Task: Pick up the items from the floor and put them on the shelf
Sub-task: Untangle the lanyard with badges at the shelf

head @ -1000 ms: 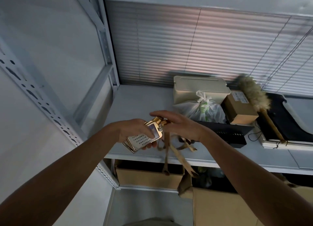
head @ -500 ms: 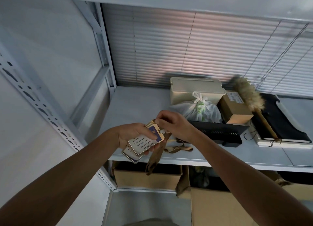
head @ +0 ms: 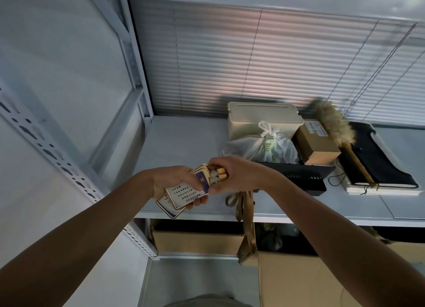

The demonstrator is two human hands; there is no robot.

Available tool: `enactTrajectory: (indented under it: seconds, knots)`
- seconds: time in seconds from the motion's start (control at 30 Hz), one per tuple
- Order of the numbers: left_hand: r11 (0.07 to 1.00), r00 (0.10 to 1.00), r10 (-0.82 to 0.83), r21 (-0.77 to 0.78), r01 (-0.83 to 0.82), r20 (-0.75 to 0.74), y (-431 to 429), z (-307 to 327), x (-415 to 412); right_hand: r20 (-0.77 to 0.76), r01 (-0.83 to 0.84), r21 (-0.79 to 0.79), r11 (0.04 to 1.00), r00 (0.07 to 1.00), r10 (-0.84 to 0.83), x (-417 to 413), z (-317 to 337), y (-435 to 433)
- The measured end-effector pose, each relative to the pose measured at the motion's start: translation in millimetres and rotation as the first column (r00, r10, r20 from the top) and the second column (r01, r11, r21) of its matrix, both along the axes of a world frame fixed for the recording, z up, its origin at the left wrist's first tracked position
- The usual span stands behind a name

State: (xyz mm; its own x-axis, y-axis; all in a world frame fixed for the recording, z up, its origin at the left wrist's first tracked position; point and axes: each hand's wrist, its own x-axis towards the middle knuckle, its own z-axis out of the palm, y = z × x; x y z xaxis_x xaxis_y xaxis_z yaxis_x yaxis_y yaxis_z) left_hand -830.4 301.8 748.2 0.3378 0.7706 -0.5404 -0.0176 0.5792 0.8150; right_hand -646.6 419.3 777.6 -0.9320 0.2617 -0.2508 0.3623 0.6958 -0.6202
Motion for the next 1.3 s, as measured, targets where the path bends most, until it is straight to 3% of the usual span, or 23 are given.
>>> enactTrajectory:
  seconds: [0.23,0.37,0.53,0.73,0.93,1.0,1.13,1.3]
  knots:
    - [0.997,0.996,-0.07,0.016,0.07,0.051,-1.2,2.1,-0.7,-0.018,0.0,-0.188,0.982,1.0,-0.004,-7.5,-13.7,-7.4]
    - [1.0,0.998,-0.017,0.006,0.017,0.065,-0.2,-3.2,-3.5,0.038,0.047,-0.307,0.951,0.999,-0.037,-6.9,-12.2,6.7]
    - [0.948,0.947,0.317,0.053,-0.314,-0.059,-9.2,-21.2,-7.1,0.185,0.169,-0.359,0.918,0.977,-0.108,-17.4,-16.9,37.3]
    - [0.783,0.781,0.62,0.01,-0.622,0.074,4.3,-40.4,5.3,0.29,0.235,-0.403,0.885,0.949,-0.12,-34.2,-22.6,61.4]
    - [0.892,0.892,0.45,-0.06,-0.447,0.045,12.5,-30.5,-1.4,0.362,0.031,-0.356,0.934,0.926,0.108,-40.8,-10.7,87.7]
    - [0.919,0.911,0.392,-0.107,-0.38,0.132,14.5,-28.0,-0.3,0.361,-0.032,-0.349,0.937,0.918,0.166,-45.3,-7.1,90.9]
    - [0.953,0.878,0.296,-0.179,-0.245,0.376,15.9,-29.5,16.7,0.376,-0.156,-0.235,0.96,0.896,0.237,-52.4,2.5,95.2]
    - [0.931,0.854,0.331,-0.287,-0.226,0.401,11.0,-39.6,31.1,0.477,-0.265,-0.131,0.955,0.828,0.295,-50.1,7.6,100.9]
